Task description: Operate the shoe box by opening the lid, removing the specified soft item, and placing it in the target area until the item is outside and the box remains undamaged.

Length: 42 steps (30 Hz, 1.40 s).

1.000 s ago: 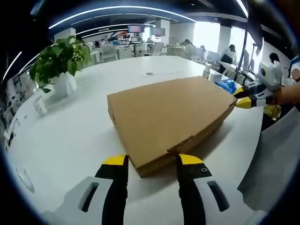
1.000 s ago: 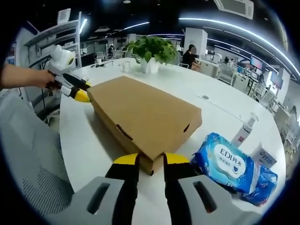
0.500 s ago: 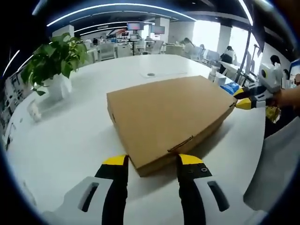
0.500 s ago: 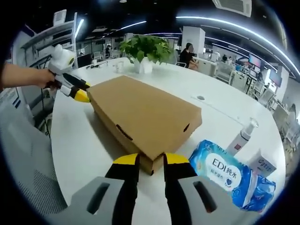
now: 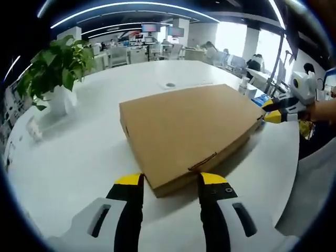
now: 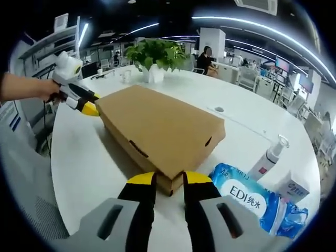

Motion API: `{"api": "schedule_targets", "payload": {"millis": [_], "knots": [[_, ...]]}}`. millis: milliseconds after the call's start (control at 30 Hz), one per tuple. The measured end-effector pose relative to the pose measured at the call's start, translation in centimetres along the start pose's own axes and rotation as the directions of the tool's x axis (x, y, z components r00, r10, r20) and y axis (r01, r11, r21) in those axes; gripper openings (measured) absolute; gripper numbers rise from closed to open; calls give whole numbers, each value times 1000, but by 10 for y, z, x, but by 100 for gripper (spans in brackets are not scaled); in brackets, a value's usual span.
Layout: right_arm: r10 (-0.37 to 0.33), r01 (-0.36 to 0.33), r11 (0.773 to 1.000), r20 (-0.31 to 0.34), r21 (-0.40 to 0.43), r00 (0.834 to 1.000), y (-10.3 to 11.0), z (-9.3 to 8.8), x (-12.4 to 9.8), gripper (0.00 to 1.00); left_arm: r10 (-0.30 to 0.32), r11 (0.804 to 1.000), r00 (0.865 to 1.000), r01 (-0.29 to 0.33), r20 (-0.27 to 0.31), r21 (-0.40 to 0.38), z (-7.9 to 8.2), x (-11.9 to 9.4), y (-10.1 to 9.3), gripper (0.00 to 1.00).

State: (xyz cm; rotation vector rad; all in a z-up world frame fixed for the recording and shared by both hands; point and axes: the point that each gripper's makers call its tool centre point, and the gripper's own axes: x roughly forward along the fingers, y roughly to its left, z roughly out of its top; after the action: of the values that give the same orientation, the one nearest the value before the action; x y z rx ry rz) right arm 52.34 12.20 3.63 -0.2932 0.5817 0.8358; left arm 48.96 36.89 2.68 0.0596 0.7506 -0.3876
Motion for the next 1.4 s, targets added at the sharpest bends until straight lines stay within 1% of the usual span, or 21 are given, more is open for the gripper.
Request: {"api": "schedule_targets", "payload": {"millis": [133, 200, 267, 333, 400, 500, 533, 567, 633, 700, 733, 800, 933, 1100, 1200, 1233, 1333, 1400], "knots": [[-2, 2, 1000, 2, -1, 1000, -1, 0, 1, 19, 3, 1000, 1000, -3, 0, -2, 0, 1, 1, 42], [-6, 6, 1000, 5, 18, 1000, -2, 0, 0, 18, 6, 1000, 1000, -6, 0, -19, 0, 1, 2, 42], [-31, 31, 1000, 16, 2, 999, -3, -1, -4, 19, 23, 999, 1000, -22, 12, -29, -1, -1, 3, 42], [-31, 30, 999, 27, 32, 999, -3, -1, -10, 22, 43, 999, 999, -42, 25, -28, 0, -5, 5, 46], [-38, 38, 999, 36, 16, 999, -3, -2, -18, 22, 47, 998, 998, -45, 40, -33, -1, -11, 4, 50], [-56, 56, 998, 40, 4, 998, -6, -4, -30, 27, 51, 998, 997, -49, 58, -25, -2, -24, -1, 49], [-80, 80, 997, 47, 3, 996, -12, -6, -41, 29, 51, 999, 997, -50, 65, -23, -2, -28, -3, 50], [-85, 85, 996, 49, 8, 995, -13, -6, -43, 31, 55, 998, 995, -54, 83, -23, -1, -34, -7, 50], [-113, 110, 993, 61, 41, 992, -19, -9, -58, 36, 58, 998, 992, -56, 111, -21, 1, -43, -12, 53], [-130, 129, 991, 60, 31, 990, -23, -14, -72, 40, 60, 998, 990, -57, 128, -21, -1, -54, -19, 56], [-150, 149, 988, 61, 29, 987, -26, -16, -78, 41, 64, 998, 988, -62, 137, -19, -2, -60, -23, 57], [-162, 161, 987, 52, 26, 985, -28, -23, -91, 44, 71, 997, 984, -69, 162, -16, -1, -72, -30, 60], [-199, 197, 980, 46, 42, 979, -31, -39, -119, 53, 77, 997, 977, -71, 201, -36, -2, -92, -43, 67], [-256, 254, 966, 46, 55, 966, -33, -58, -155, 59, 92, 995, 971, -85, 222, -43, -9, -114, -61, 77], [-284, 281, 956, 36, 80, 958, -33, -68, -172, 66, 107, 994, 966, -98, 235, -48, -12, -125, -72, 83], [-292, 287, 954, 42, 88, 956, -32, -70, -178, 68, 108, 994, 965, -101, 237, -43, -13, -129, -77, 85], [-306, 298, 948, 55, 111, 951, -27, -72, -192, 73, 121, 993, 963, -115, 240, -38, -16, -136, -85, 90], [-326, 317, 940, 61, 128, 943, -23, -72, -201, 76, 125, 992, 962, -122, 243, -28, -19, -141, -92, 93]]}}
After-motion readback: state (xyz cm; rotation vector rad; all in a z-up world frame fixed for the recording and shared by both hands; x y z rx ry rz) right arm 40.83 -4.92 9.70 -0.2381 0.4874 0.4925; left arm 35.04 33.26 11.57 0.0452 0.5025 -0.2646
